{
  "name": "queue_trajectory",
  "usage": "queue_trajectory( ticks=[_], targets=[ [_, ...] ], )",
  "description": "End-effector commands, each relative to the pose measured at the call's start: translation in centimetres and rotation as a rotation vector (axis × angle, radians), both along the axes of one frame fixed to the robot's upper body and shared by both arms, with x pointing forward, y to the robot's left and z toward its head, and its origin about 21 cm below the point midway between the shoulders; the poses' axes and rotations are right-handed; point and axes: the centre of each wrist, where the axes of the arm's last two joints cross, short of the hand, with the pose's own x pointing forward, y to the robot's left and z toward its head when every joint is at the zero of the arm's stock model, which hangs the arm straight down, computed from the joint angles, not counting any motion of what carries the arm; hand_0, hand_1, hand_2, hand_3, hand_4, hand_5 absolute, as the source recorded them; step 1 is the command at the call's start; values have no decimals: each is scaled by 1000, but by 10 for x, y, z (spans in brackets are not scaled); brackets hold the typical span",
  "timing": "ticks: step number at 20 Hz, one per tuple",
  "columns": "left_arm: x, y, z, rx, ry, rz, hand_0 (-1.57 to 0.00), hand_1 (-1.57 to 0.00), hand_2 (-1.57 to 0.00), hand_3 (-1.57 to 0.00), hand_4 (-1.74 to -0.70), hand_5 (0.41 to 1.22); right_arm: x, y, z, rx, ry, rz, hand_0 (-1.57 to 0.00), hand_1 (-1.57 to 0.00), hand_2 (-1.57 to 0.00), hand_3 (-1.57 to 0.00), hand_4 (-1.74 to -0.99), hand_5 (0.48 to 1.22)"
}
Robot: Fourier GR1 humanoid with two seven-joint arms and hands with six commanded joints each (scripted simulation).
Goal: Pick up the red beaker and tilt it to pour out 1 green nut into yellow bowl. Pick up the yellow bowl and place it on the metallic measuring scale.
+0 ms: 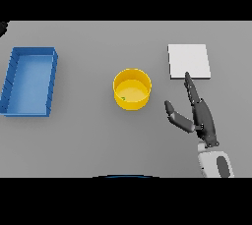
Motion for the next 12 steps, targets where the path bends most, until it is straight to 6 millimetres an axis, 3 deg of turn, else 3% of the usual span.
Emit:
queue_trajectory(
  ticks=[1,3,5,9,11,12],
  targets=[
    [-8,-1,-10,-22,-10,10,-1571,-1571,-1571,-1570,-1741,1221,-1,-2,-1,-7,-8,0,1,1,1,1,-1151,676],
    [-24,-3,-29,-60,-5,37,-1571,-1571,-1571,-1570,-1741,1221,0,-1,-2,-18,4,-3,1,1,1,1,-1166,676],
    [-37,-7,-40,-90,0,44,-1571,-1571,-1571,-1571,-1741,1151,2,0,0,-10,7,-7,1,1,1,1,-1174,676],
    [-56,-6,-51,-131,36,89,-1571,-1571,-1571,-1571,-1741,925,0,0,-3,-10,11,-4,1,1,1,1,-1157,671],
    [-60,-10,-47,-131,64,95,-1571,-1571,-1526,-1525,-1521,818,0,2,1,4,-6,9,1,1,1,1,-1155,670],
    [-65,-7,-47,-128,66,29,-1469,-1344,-1276,-1318,-1369,774,-2,2,2,2,-5,5,1,1,1,1,-1153,670]
  ],
)
